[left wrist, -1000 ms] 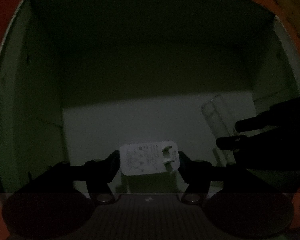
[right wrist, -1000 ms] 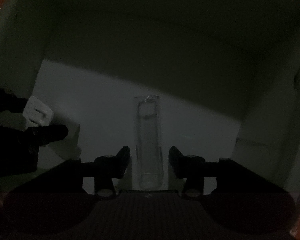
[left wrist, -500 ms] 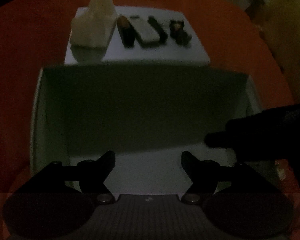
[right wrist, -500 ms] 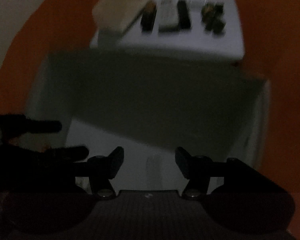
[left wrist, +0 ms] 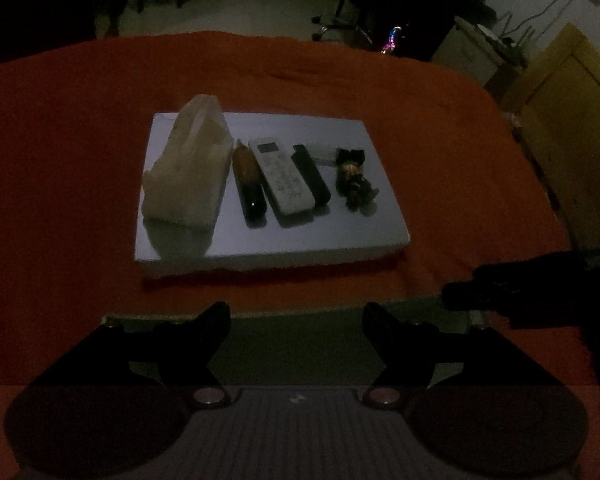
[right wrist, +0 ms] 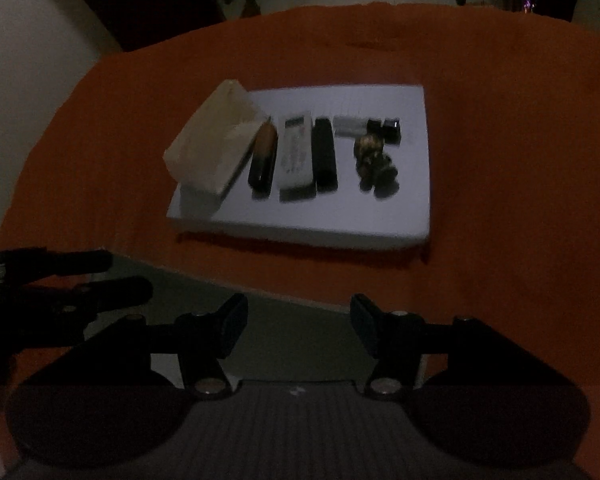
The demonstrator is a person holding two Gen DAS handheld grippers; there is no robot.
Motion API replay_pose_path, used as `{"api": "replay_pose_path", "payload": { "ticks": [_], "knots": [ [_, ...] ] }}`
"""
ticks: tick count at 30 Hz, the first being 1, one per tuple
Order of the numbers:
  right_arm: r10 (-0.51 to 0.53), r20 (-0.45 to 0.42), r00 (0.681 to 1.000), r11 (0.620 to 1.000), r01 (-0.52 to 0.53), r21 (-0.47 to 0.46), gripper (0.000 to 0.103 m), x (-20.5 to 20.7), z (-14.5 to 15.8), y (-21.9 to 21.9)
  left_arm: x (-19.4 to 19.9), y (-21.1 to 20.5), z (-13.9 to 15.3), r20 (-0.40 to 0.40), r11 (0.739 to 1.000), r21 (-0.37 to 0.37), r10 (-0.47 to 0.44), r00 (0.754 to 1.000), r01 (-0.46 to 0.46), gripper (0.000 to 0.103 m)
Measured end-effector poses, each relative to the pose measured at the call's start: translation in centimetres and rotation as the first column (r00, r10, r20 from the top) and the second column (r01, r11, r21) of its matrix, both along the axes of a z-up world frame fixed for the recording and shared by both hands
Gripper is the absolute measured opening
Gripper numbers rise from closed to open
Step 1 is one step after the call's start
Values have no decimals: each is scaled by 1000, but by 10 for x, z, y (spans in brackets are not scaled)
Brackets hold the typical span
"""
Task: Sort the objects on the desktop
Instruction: 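Move both tools back over the white board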
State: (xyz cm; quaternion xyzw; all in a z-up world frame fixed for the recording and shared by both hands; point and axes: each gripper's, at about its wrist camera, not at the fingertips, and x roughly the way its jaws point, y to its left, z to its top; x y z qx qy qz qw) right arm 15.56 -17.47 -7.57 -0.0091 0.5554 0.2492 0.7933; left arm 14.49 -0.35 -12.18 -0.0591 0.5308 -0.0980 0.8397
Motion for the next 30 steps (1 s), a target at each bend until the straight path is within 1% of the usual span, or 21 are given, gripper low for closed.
{"api": "replay_pose_path", "payload": {
  "ticks": [3,6,13,16,22,30],
  "knots": [
    [-3,-1,1000,1000,3,3,61,15,0,3,13,0,-3,-6,1000,13,6,1000,-6,70],
    [-13,-9,1000,1000,13,0,61,32,-2,0,30,-1,-12,-15,1000,26,19,1000,-18,70],
    [-60,-37,998,998,60,1,61,79,-25,-6,62,-3,-33,-46,999,34,44,998,-43,70],
    [-82,-71,994,996,83,14,62,94,-36,-10,72,-5,-41,-56,999,37,41,998,-39,70],
    [-106,-85,991,994,106,-7,62,116,-52,-14,92,-8,-60,-80,999,41,36,996,-33,70],
    [-102,-88,991,995,100,-22,65,139,-61,-12,117,-15,-78,-99,998,64,32,995,-25,70]
  ]
}}
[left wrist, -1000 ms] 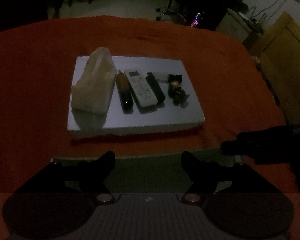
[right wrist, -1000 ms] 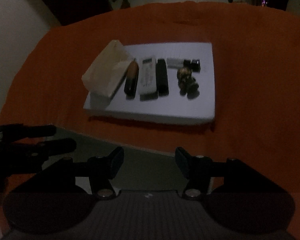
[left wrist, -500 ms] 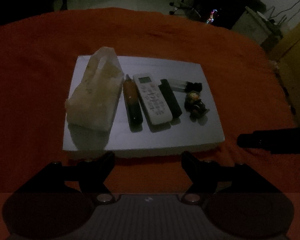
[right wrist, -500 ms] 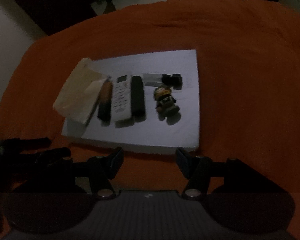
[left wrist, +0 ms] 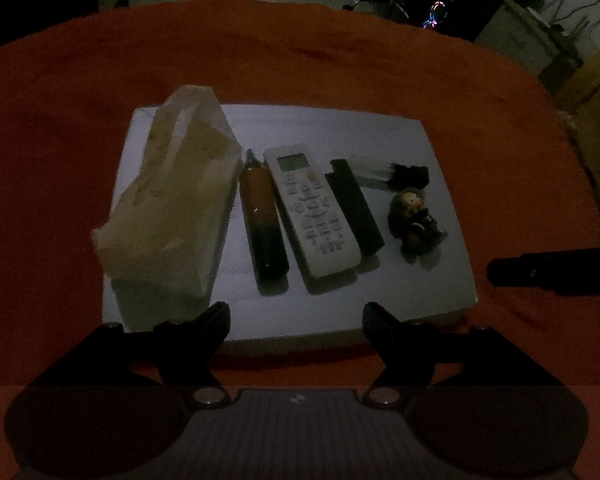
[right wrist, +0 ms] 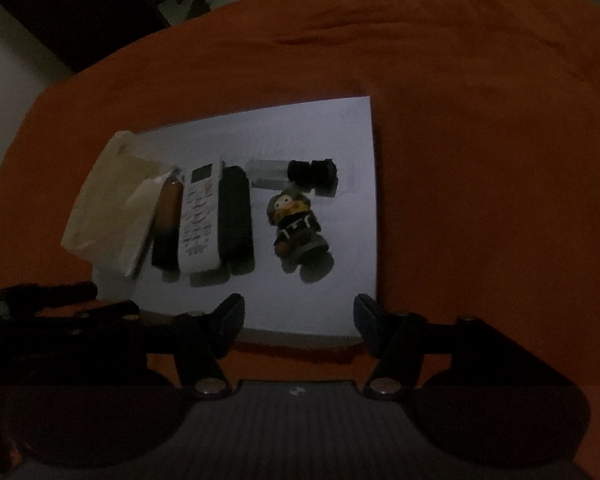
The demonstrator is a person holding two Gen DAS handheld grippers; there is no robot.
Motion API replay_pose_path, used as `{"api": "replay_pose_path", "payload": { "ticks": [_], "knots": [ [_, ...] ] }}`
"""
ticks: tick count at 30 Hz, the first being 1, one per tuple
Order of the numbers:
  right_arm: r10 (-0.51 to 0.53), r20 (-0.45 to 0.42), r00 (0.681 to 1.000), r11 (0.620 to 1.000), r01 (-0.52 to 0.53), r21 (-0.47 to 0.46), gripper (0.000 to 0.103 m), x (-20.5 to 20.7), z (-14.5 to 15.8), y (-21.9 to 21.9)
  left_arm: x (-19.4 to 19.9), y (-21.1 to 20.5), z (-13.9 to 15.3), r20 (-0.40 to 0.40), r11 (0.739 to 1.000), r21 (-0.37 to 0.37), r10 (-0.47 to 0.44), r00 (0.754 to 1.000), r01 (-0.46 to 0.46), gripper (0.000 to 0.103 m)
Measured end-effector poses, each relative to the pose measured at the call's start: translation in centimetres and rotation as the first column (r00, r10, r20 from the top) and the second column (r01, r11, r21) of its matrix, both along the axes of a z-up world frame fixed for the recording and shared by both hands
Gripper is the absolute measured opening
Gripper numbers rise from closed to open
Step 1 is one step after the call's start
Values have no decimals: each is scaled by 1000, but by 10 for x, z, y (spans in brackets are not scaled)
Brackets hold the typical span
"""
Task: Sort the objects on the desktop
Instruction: 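Move both tools back over the white board, then grasp the cartoon figurine with the right tool while the left tool grasps the orange bottle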
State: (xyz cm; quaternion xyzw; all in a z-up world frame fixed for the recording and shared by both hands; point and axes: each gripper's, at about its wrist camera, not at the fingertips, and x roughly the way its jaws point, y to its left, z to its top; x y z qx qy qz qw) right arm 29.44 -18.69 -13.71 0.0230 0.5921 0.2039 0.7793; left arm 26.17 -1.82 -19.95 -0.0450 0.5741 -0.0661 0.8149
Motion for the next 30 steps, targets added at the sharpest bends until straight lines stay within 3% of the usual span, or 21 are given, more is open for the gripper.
{"api": "replay_pose_path", "payload": {
  "ticks": [9,16,25,27,28,30],
  "knots": [
    [-46,2,999,999,46,13,66,32,-19,-2,28,-7,-27,-12,998,61,10,1000,-9,70],
    [62,40,997,998,-63,7,66,50,-40,24,45,9,-50,-27,992,86,93,995,-90,70],
    [147,42,988,987,-144,-65,63,56,-63,55,59,20,-65,-38,982,37,187,982,-186,70],
    [161,50,986,984,-156,-91,58,54,-66,58,59,18,-65,-22,981,35,190,981,-190,60],
    [169,58,984,982,-163,-96,49,52,-66,59,58,16,-65,-12,983,26,182,983,-181,54],
    [186,73,980,978,-177,-107,44,47,-66,60,57,14,-64,-5,987,10,160,987,-160,30]
  ]
}}
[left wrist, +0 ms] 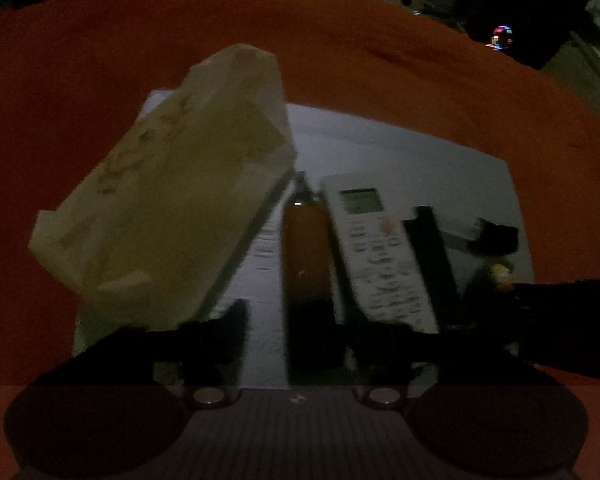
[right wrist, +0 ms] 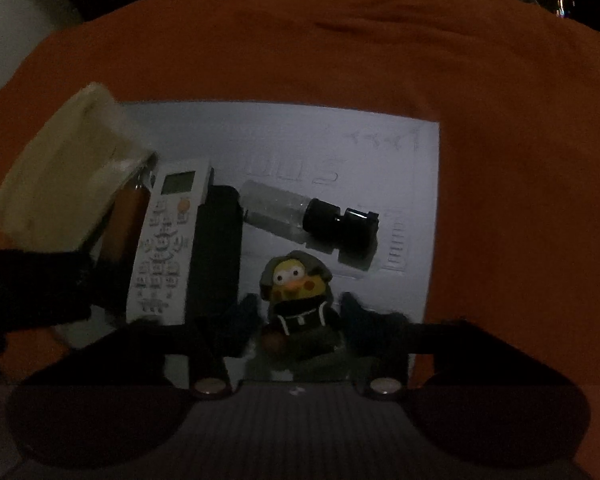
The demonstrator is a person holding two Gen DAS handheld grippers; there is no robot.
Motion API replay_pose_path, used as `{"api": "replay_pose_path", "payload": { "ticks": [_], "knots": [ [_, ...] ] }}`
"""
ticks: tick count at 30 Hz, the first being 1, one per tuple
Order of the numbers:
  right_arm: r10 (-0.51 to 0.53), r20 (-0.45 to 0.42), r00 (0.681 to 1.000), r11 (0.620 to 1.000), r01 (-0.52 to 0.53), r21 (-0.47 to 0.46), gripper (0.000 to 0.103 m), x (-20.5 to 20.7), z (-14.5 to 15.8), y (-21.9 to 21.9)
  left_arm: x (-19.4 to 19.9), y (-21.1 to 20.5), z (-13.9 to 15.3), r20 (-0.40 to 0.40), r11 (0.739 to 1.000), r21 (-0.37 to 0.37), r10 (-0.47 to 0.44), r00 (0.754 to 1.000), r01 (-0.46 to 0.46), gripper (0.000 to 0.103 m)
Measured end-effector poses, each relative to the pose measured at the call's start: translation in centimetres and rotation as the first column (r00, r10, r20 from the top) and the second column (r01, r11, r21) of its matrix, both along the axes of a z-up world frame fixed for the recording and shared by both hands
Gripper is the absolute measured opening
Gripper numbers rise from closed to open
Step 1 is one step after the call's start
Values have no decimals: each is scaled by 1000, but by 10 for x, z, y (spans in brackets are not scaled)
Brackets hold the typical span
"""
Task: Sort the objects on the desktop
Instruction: 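Grasp the cartoon figurine with the right tool while the left tool grasps the orange bottle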
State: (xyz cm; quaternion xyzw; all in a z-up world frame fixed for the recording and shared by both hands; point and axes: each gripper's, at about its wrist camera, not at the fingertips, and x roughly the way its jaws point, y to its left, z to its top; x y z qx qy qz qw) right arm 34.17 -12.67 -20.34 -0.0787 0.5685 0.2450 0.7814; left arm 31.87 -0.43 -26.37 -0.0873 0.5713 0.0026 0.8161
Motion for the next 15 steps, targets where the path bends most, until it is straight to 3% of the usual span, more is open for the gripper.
{"api": "replay_pose_path", "payload": {
  "ticks": [3,15],
  "knots": [
    [-3,2,1000,1000,3,-3,44,-6,0,-3,-6,1,0,-6,1000,-23,-13,1000,13,22],
    [-36,-39,999,999,36,-3,43,-31,9,-15,-46,10,10,-50,994,17,-109,993,110,21]
  ]
}}
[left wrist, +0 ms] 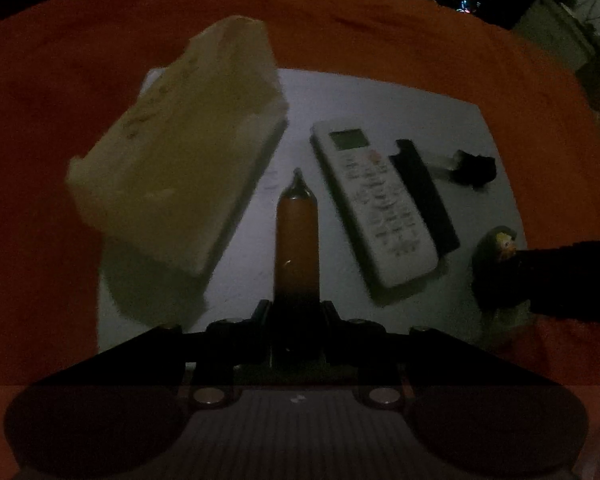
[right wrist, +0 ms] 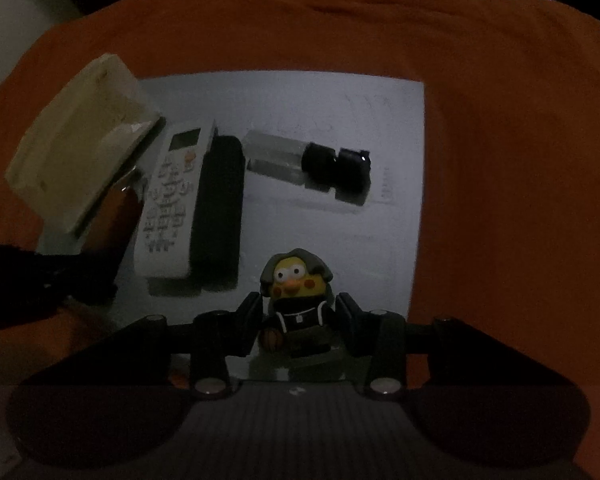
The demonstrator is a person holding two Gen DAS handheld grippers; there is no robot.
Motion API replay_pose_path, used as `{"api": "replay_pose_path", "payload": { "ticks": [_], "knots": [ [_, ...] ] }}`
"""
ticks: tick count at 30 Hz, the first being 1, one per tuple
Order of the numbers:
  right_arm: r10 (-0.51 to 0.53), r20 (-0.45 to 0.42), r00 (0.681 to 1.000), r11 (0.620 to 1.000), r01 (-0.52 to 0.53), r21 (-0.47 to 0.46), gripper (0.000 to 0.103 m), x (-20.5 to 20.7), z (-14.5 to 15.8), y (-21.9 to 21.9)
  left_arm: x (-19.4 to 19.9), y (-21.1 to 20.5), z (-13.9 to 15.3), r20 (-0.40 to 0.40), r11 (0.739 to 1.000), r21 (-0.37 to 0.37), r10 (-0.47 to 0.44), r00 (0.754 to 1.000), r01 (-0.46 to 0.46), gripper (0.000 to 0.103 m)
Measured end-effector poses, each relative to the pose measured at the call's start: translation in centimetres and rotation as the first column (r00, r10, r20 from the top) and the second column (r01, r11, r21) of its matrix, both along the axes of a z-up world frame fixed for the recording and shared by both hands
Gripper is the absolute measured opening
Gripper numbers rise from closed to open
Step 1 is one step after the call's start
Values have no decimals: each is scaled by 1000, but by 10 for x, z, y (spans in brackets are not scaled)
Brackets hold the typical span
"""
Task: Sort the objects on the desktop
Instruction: 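Lift the figurine and orange bottle off the board with both tools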
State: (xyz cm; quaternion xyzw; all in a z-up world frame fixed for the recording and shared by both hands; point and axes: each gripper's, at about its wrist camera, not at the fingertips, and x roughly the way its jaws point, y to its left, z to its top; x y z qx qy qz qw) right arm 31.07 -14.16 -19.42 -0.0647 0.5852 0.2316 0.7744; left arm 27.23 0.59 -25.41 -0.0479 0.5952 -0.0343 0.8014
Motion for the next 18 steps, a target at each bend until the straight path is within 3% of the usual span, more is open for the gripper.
{"api": "replay_pose_path", "payload": {
  "ticks": [2,6,12,18],
  "knots": [
    [0,-1,1000,1000,0,0,44,-1,0,1,-1,1,2,7,1000,23,-10,1000,10,22],
    [-8,-25,1000,1000,8,-17,50,7,2,8,4,1,8,46,998,58,8,999,-11,35],
    [34,-37,999,999,-35,-30,62,9,5,21,21,-6,4,55,997,72,14,998,-18,35],
    [98,-4,995,993,-98,-70,59,3,1,34,16,-12,-3,56,995,98,-5,998,-1,33]
  ]
}}
